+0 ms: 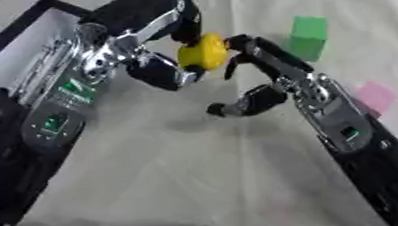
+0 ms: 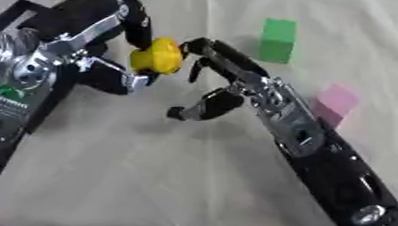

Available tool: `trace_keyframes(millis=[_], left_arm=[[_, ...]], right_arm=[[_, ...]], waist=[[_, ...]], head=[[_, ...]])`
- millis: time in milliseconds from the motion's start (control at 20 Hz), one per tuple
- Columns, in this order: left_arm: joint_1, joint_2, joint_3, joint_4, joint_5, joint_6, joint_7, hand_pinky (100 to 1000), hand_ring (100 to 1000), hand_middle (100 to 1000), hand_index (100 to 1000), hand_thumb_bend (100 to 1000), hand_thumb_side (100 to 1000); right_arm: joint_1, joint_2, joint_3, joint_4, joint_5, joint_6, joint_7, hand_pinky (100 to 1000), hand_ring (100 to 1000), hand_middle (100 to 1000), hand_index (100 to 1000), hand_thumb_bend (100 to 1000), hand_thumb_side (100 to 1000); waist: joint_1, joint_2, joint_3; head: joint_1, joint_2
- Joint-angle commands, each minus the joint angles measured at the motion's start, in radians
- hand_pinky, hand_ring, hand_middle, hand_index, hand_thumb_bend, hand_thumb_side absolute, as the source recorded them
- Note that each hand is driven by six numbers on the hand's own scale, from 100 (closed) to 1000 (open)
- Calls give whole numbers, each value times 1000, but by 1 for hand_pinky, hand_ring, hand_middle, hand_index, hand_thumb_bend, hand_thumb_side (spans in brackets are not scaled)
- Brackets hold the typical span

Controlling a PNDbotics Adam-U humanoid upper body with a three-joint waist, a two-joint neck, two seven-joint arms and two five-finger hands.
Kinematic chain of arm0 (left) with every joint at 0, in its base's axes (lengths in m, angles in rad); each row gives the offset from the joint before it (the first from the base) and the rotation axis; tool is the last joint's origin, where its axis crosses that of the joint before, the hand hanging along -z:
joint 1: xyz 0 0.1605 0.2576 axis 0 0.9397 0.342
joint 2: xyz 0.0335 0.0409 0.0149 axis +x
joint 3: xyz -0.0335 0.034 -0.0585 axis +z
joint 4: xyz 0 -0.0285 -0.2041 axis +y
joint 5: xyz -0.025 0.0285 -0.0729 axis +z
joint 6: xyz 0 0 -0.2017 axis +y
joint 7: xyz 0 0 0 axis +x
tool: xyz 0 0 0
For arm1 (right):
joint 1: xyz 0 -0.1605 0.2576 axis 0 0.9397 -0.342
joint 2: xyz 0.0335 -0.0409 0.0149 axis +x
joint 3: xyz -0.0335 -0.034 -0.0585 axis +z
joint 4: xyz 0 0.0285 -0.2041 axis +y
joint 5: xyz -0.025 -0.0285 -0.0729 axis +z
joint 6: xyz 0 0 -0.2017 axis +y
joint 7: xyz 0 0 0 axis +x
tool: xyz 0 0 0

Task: Pick up the objects with one hand, pass them to the other hand, and then place them into the box on the other side of the table.

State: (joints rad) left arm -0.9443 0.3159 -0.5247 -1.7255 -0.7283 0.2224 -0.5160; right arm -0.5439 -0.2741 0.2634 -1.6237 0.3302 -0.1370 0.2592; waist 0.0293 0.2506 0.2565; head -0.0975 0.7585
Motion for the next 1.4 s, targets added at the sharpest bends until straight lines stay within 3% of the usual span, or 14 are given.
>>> trace_keyframes(millis=[50, 900, 1400], left_arm=[[-10, 24, 26, -36, 0, 4, -18, 668, 508, 422, 457, 340, 100], [17, 61, 91, -72, 33, 56, 7, 674, 498, 412, 455, 312, 100], [42, 210, 162, -84, 105, 110, 59, 683, 497, 410, 457, 303, 100]], right_arm=[[-7, -17, -14, -5, 18, 17, -33, 521, 893, 598, 755, 620, 100], [40, -69, -8, -5, 34, 21, -73, 540, 920, 637, 760, 622, 100], [108, -166, 0, -96, 39, 34, -29, 579, 936, 689, 777, 629, 127]], waist=[[0, -24, 2], [-1, -51, -1], [-7, -71, -25]], head=[[8, -3], [51, 5], [77, 12]])
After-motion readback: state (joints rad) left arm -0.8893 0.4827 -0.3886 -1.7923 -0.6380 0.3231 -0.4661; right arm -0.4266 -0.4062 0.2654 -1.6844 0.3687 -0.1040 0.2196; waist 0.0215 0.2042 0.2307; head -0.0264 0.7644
